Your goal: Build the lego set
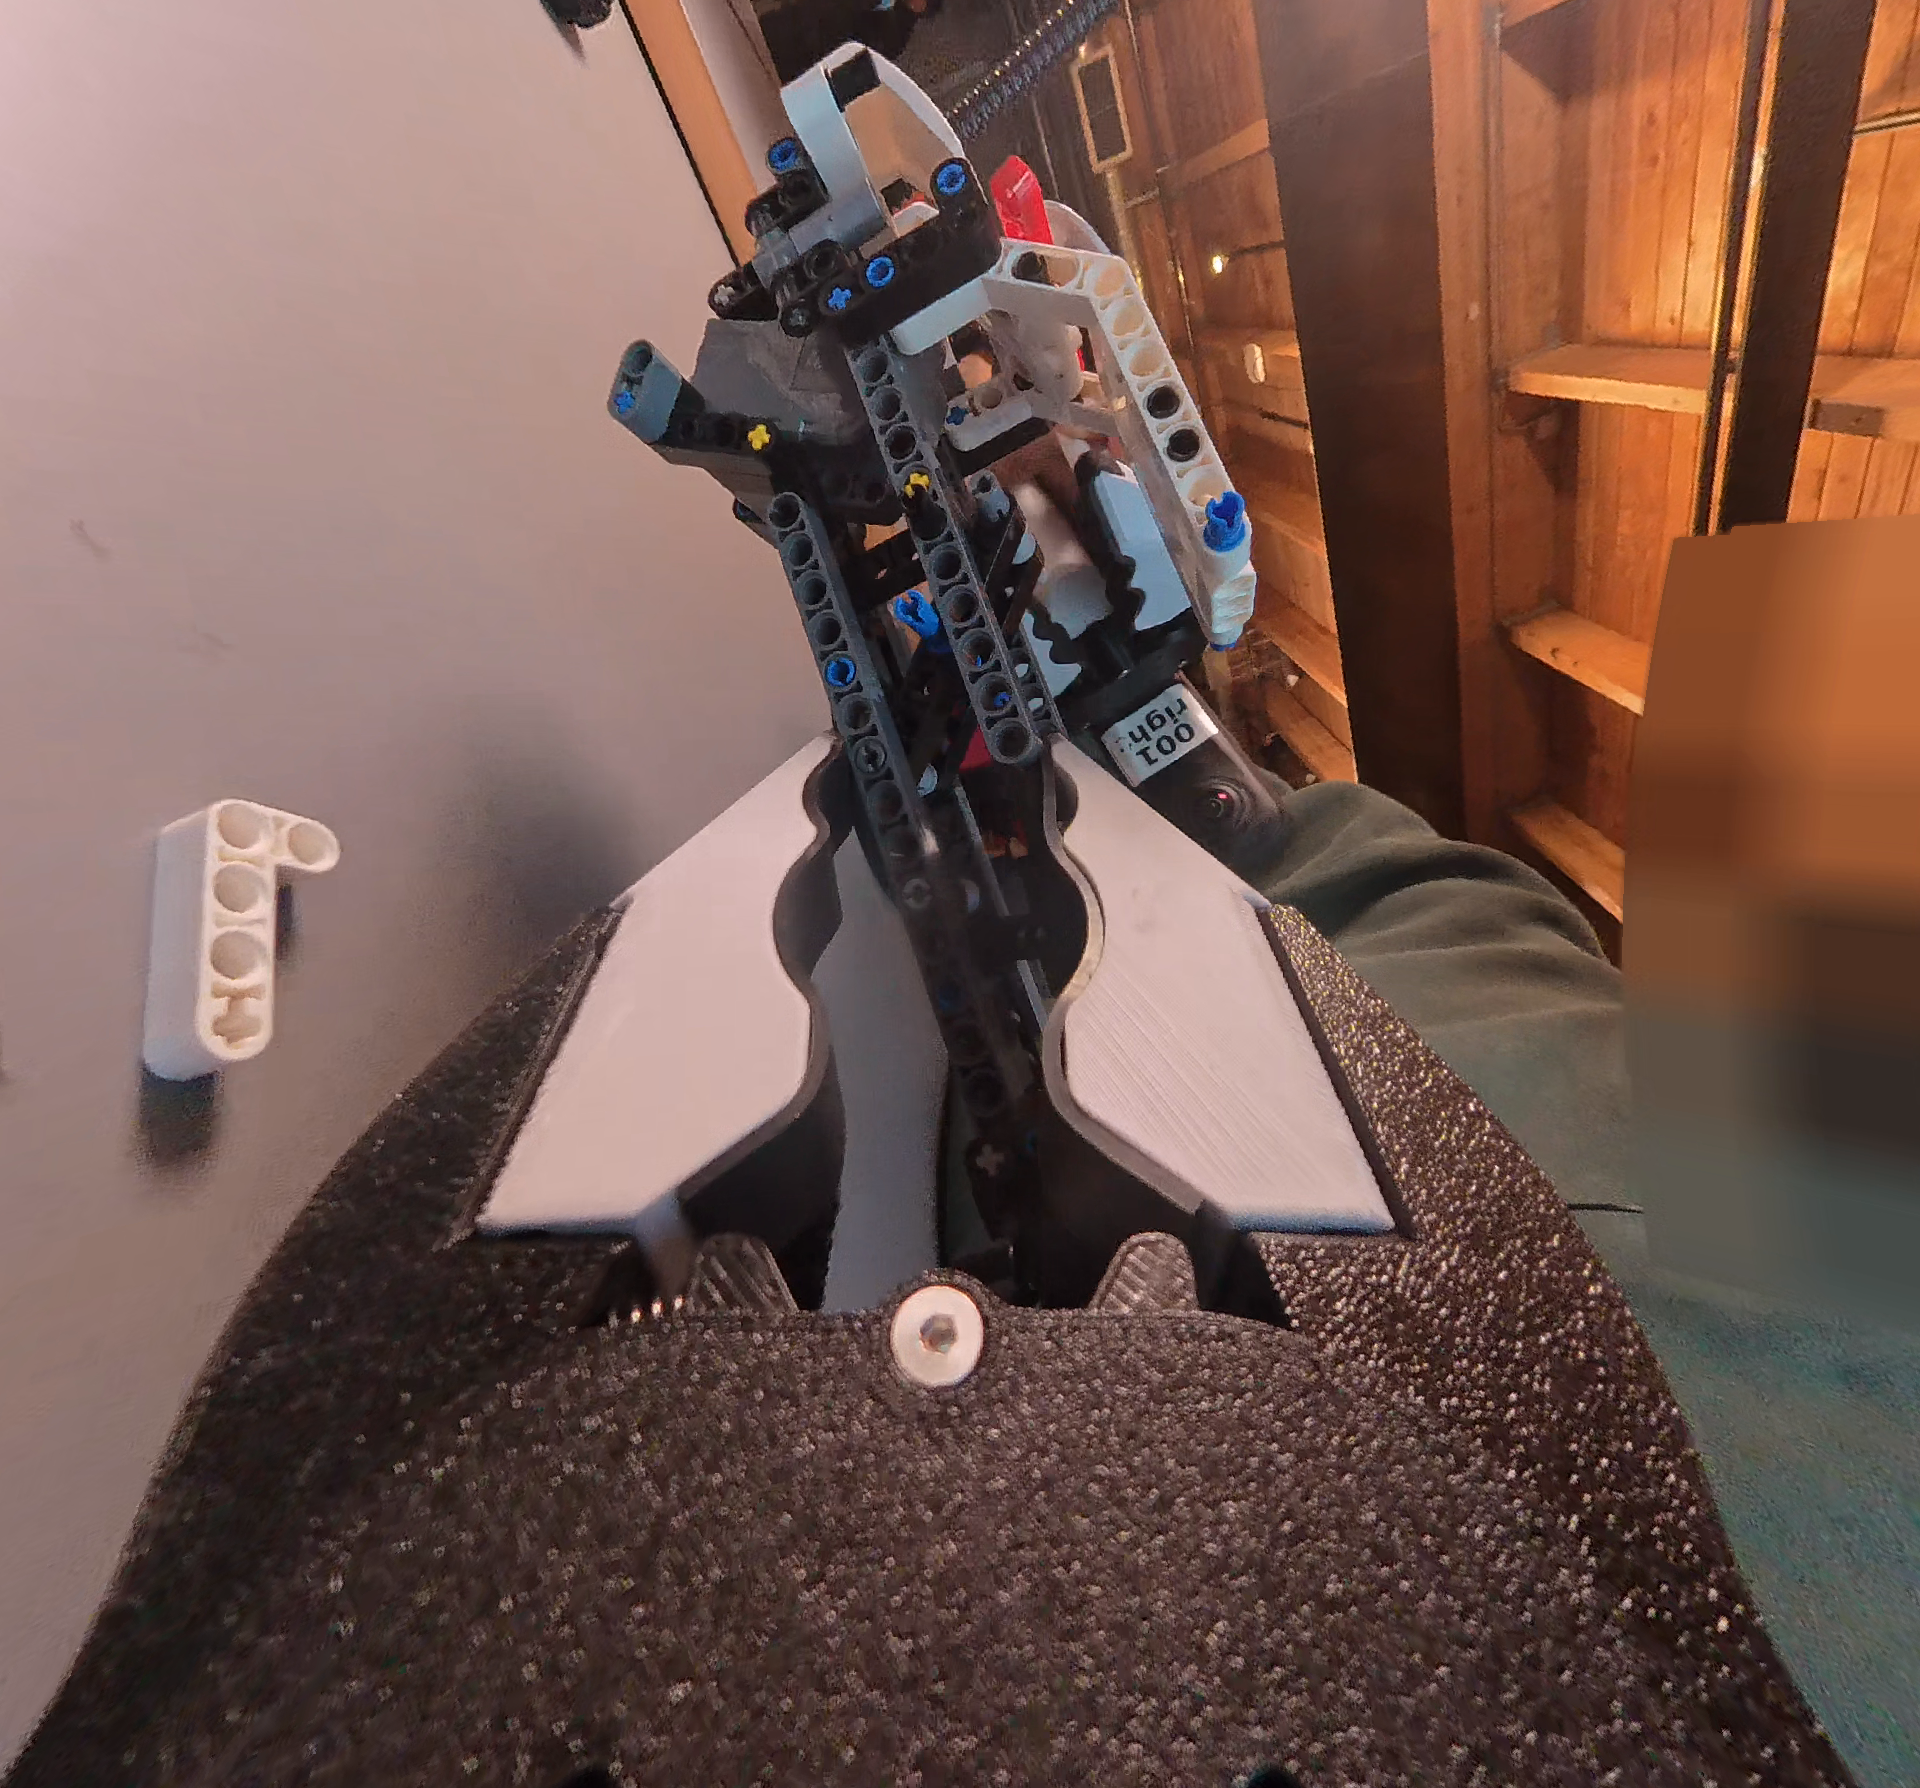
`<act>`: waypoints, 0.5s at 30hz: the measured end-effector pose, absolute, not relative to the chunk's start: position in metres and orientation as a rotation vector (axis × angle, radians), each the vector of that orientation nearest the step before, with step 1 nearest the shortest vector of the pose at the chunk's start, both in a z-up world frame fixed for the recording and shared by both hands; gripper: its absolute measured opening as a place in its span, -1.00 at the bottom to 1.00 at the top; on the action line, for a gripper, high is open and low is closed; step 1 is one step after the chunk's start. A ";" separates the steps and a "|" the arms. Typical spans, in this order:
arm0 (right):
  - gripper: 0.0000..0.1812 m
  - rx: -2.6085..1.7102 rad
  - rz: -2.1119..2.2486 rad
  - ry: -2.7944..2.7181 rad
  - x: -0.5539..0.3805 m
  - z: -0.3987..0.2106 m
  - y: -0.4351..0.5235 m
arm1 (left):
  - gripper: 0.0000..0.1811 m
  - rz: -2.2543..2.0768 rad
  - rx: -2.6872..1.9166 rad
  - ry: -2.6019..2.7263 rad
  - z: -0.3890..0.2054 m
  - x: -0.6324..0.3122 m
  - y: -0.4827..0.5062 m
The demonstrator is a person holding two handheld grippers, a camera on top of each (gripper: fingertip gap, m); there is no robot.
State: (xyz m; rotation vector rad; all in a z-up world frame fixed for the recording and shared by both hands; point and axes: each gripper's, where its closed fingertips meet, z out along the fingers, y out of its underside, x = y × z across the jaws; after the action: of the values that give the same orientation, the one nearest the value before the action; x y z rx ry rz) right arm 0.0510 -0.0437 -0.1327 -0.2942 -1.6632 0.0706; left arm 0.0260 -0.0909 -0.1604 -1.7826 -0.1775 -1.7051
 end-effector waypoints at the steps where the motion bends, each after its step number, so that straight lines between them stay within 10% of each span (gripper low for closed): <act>1: -0.71 -0.370 0.114 -1.651 0.052 -0.132 -0.040 | -0.62 -1.704 -1.768 -0.194 -0.159 0.023 -0.089; 15: -0.16 -1.582 1.327 -1.196 0.029 -0.131 -0.047 | -0.62 -1.267 -1.719 -0.255 -0.152 -0.001 -0.055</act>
State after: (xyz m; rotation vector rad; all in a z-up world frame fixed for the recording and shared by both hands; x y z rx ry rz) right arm 0.0294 -0.0475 -0.1309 -1.5824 -1.1957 1.3273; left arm -0.0013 -0.0551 -0.1517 -1.7192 -0.2553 -1.2666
